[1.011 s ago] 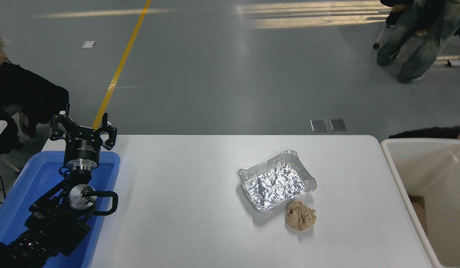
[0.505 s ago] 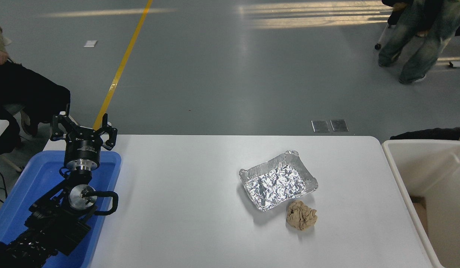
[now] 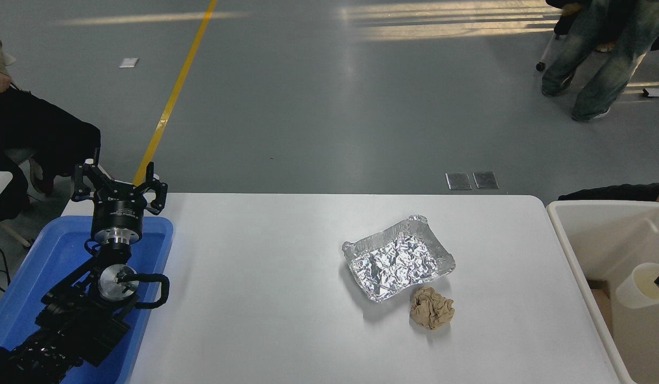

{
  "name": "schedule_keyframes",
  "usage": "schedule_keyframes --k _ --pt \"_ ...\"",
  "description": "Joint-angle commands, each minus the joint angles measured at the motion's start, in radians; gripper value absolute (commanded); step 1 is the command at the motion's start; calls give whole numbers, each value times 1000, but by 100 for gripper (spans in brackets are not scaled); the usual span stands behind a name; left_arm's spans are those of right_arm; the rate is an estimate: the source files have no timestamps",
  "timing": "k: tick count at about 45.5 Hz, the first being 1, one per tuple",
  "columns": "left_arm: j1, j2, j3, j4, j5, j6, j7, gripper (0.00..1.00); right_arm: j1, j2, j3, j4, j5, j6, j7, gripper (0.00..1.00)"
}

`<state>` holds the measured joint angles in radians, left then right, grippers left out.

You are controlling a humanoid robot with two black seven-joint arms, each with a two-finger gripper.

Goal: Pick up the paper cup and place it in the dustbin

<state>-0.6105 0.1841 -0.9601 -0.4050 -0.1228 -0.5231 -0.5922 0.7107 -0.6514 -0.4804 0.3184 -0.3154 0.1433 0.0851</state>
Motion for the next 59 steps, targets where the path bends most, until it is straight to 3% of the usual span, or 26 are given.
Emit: schedule_keyframes --k 1,11,16,21,27,35,41,49,59 --pt "0 0 1 0 0 0 0 99 15 4 2 17 15 7 -10 100" --pt "-3 0 1 0 0 0 2 99 245 -97 -210 189 -1 19 -1 100" --pt "-3 0 1 0 2 -2 2 99 511 -181 -394 404 -36 21 2 100" --pt "-3 0 1 0 2 -2 2 99 878 -208 -628 651 -146 30 2 100" --pt "-2 0 1 0 2 -2 2 99 1248 -146 -794 876 -165 113 2 100" --pt "-2 0 1 0 0 0 2 99 1536 25 -807 1085 -160 399 4 100" --pt "0 0 1 0 0 0 2 99 1648 140 -741 1202 -42 574 5 100" --pt "0 0 1 0 0 0 0 99 1667 263 -666 1217 136 642 5 100" --pt "0 0 -2 0 0 3 0 99 1684 250 -673 1263 154 642 5 100"
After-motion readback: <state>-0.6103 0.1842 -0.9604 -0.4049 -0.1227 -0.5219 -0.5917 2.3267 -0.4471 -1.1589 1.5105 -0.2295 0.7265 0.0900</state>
